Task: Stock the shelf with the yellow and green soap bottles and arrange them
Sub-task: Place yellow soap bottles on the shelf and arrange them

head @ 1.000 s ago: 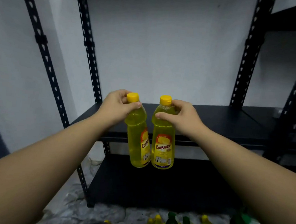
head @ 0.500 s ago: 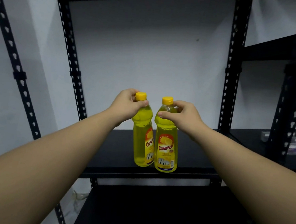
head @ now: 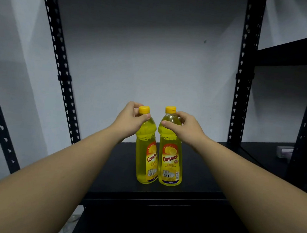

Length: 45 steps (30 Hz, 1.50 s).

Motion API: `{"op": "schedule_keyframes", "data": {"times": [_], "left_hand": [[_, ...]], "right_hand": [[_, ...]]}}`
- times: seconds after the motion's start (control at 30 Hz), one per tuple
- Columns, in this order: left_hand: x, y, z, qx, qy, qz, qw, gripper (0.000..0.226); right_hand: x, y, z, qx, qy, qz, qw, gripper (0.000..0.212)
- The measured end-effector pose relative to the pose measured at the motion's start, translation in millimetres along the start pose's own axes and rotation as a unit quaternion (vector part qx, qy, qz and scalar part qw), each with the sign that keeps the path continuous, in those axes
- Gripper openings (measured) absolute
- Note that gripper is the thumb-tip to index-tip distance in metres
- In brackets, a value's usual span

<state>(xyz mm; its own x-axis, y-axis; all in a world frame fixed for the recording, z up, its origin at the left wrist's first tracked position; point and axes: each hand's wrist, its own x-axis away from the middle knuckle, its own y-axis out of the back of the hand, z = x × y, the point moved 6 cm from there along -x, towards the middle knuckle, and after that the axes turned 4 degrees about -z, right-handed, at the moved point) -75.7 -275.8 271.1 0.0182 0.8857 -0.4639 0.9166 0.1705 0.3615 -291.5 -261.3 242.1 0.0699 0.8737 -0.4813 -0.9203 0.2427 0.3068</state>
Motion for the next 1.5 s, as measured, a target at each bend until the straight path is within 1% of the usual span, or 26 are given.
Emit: {"op": "schedule_keyframes", "data": {"times": [0.1, 0.13, 0.17, 0.23, 0.27, 0.33, 0.4, 0.47, 0.57, 0.63, 0.67, 0.77, 0.87, 0.93, 1.03, 1.07, 1.13, 1.2, 1.23, 1.3, 1.33, 1.37, 1.4, 1.43, 1.5], "left_hand": [[3.8, -3.4, 3.6, -0.010, -0.004, -0.002, 1.000, 0.038], [6.6, -5.4, 3.9, -0.010, -0.009, -0.003, 1.000, 0.041], [10.7, -7.6, 4.3, -0.008, -0.014, -0.002, 1.000, 0.048], [22.8, -12.4, 12.4, 0.007, -0.010, 0.010, 1.000, 0.074], [30.9, -14.7, 20.1, 0.010, -0.004, 0.014, 1.000, 0.087], [45.7, -18.9, 44.3, -0.020, 0.019, 0.015, 1.000, 0.105], [61.6, -25.7, 72.7, -0.050, 0.067, 0.020, 0.996, 0.109], [76.7, -35.8, 94.3, -0.054, 0.103, 0.022, 0.993, 0.110], [91.3, -46.9, 113.7, -0.056, 0.122, -0.008, 0.991, 0.111], [96.4, -50.9, 122.5, -0.059, 0.126, -0.020, 0.990, 0.108], [97.9, -51.6, 127.1, -0.056, 0.127, -0.021, 0.990, 0.103], [97.8, -50.4, 140.3, -0.014, 0.137, -0.009, 0.990, 0.088], [95.1, -46.9, 148.4, 0.032, 0.135, 0.007, 0.990, 0.078], [92.0, -45.8, 153.9, 0.070, 0.148, 0.035, 0.986, 0.073], [89.6, -48.4, 156.7, 0.112, 0.161, 0.103, 0.975, 0.073], [89.6, -49.3, 156.1, 0.107, 0.159, 0.117, 0.975, 0.072], [91.1, -50.9, 152.4, 0.064, 0.147, 0.122, 0.979, 0.066], [95.5, -52.0, 149.1, 0.007, 0.136, 0.096, 0.986, 0.060], [99.1, -51.2, 148.9, -0.021, 0.137, 0.062, 0.988, 0.062], [111.6, -45.1, 147.3, -0.072, 0.144, -0.038, 0.986, 0.068], [119.1, -42.9, 143.5, -0.091, 0.134, -0.084, 0.983, 0.065], [126.1, -43.8, 138.2, -0.106, 0.109, -0.112, 0.982, 0.059], [131.9, -47.6, 132.0, -0.121, 0.075, -0.120, 0.983, 0.051], [137.0, -54.5, 126.3, -0.135, 0.041, -0.110, 0.984, 0.044], [146.1, -73.1, 115.1, -0.166, -0.013, -0.057, 0.984, 0.033]], "right_hand": [[5.9, 0.4, -4.0, 0.008, -0.007, -0.006, 1.000, 0.067], [10.1, -0.2, -6.2, 0.007, -0.008, 0.002, 1.000, 0.067], [15.5, -1.8, -8.0, 0.008, -0.009, 0.014, 1.000, 0.071], [27.6, -5.9, -16.1, 0.012, -0.015, 0.031, 0.999, 0.083], [33.9, -7.4, -22.2, 0.018, -0.025, 0.031, 0.999, 0.085], [46.9, -11.1, -36.2, 0.027, -0.057, 0.029, 0.998, 0.083], [59.6, -15.0, -52.8, 0.034, -0.077, 0.022, 0.996, 0.083], [72.2, -19.3, -69.6, 0.038, -0.090, 0.015, 0.995, 0.087], [89.3, -28.4, -92.8, 0.076, -0.102, 0.011, 0.992, 0.100], [96.6, -32.5, -105.2, 0.092, -0.105, 0.004, 0.990, 0.106], [97.8, -33.8, -111.0, 0.090, -0.107, 0.003, 0.990, 0.106], [98.4, -34.2, -117.3, 0.076, -0.106, 0.007, 0.991, 0.097], [97.2, -30.2, -120.4, 0.055, -0.106, 0.017, 0.993, 0.088], [95.7, -28.9, -123.2, 0.047, -0.107, 0.021, 0.993, 0.086], [95.7, -30.8, -125.6, 0.053, -0.104, 0.020, 0.993, 0.082], [96.0, -31.9, -126.0, 0.056, -0.103, 0.014, 0.993, 0.081], [98.1, -32.8, -124.2, 0.063, -0.101, -0.002, 0.993, 0.079], [99.9, -33.7, -121.9, 0.075, -0.103, -0.017, 0.992, 0.078], [100.5, -33.5, -121.2, 0.082, -0.106, -0.024, 0.991, 0.078], [101.8, -31.0, -120.2, 0.095, -0.116, -0.039, 0.988, 0.080], [102.7, -28.2, -120.3, 0.101, -0.121, -0.045, 0.986, 0.080], [104.1, -24.2, -120.6, 0.107, -0.126, -0.049, 0.985, 0.080], [105.1, -19.1, -121.1, 0.113, -0.129, -0.052, 0.984, 0.080], [106.5, -12.5, -121.7, 0.119, -0.132, -0.054, 0.983, 0.080], [109.7, 3.6, -123.1, 0.131, -0.137, -0.061, 0.980, 0.079]]}}
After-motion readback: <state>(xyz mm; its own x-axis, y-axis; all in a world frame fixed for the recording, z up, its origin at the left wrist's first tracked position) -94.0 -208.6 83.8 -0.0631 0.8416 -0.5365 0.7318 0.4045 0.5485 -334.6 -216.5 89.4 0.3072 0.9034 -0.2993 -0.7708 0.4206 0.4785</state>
